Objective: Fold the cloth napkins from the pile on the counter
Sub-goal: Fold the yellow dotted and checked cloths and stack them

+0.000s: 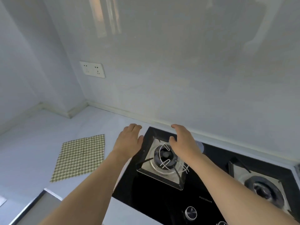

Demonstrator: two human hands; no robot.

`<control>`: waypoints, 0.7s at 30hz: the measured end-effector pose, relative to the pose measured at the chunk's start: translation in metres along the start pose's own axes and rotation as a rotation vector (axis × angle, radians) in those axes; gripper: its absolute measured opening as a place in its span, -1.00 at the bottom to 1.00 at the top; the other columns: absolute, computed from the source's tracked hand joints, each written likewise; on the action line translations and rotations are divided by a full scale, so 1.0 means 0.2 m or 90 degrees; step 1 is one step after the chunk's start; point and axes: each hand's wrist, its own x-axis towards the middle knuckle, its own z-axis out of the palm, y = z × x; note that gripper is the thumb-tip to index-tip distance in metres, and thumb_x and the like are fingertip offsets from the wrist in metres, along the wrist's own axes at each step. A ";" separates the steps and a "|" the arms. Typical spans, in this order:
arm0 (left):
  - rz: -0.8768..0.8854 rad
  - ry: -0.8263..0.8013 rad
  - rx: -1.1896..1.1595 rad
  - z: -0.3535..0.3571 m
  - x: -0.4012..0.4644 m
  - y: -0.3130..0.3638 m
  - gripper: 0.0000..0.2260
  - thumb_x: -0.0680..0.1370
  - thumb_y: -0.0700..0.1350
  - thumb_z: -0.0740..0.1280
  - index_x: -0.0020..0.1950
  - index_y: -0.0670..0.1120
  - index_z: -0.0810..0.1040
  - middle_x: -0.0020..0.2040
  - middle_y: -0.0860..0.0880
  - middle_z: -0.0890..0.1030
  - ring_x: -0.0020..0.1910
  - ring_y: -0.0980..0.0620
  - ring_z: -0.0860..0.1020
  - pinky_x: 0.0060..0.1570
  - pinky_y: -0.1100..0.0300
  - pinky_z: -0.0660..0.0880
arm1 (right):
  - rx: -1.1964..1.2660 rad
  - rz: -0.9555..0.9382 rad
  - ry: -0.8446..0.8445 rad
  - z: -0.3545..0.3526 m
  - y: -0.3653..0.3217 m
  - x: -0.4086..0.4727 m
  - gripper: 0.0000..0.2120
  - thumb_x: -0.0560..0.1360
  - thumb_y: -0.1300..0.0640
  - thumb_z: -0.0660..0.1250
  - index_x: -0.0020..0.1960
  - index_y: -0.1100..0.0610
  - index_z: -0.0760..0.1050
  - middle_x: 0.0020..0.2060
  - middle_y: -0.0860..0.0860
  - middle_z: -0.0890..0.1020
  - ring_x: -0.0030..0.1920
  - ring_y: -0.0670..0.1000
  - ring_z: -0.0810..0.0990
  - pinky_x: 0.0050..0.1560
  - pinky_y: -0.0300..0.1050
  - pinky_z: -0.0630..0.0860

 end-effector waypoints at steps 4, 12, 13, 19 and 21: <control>-0.045 -0.053 -0.015 -0.03 -0.06 -0.33 -0.62 0.64 -0.02 0.18 0.46 -0.05 0.33 0.43 0.00 0.36 0.38 -0.04 0.34 0.33 0.08 0.32 | -0.001 -0.028 -0.030 0.26 -0.19 0.09 -0.54 0.59 0.13 0.21 0.48 0.04 0.25 0.43 -0.03 0.36 0.41 0.00 0.34 0.43 -0.02 0.29; -0.112 -0.229 -0.014 -0.03 -0.07 -1.11 -0.63 0.60 -0.07 0.23 0.41 -0.02 0.38 0.39 0.04 0.38 0.34 0.01 0.37 0.23 0.16 0.33 | -0.051 -0.068 -0.150 0.94 -0.59 0.25 -0.56 0.59 0.15 0.15 0.46 0.07 0.27 0.40 -0.02 0.37 0.38 -0.01 0.36 0.39 -0.11 0.30; -0.126 -0.243 -0.021 -0.01 -0.06 -1.21 -0.65 0.60 -0.07 0.23 0.40 -0.02 0.39 0.37 0.03 0.39 0.30 0.01 0.40 0.18 0.16 0.36 | -0.051 -0.072 -0.171 1.04 -0.61 0.26 -0.57 0.59 0.15 0.14 0.46 0.07 0.27 0.40 -0.02 0.37 0.37 -0.02 0.36 0.38 -0.14 0.30; -0.209 -0.241 -0.066 0.16 -0.03 -1.60 -0.83 0.59 -0.08 0.23 0.17 0.00 0.51 0.09 0.01 0.58 -0.17 0.07 0.55 -0.20 0.16 0.51 | -0.075 -0.135 -0.259 1.56 -0.65 0.36 -0.70 0.60 0.17 0.13 0.31 0.10 0.41 0.23 -0.01 0.46 0.21 0.00 0.44 0.25 -0.10 0.40; -0.206 -0.223 -0.059 0.23 -0.02 -1.67 -0.90 0.59 -0.08 0.22 0.02 0.01 0.52 -0.07 0.02 0.61 -0.25 0.07 0.56 -0.26 0.13 0.54 | -0.082 -0.172 -0.245 1.70 -0.62 0.39 -0.75 0.60 0.17 0.14 0.25 0.12 0.44 0.19 0.00 0.48 0.15 0.00 0.45 0.20 -0.06 0.43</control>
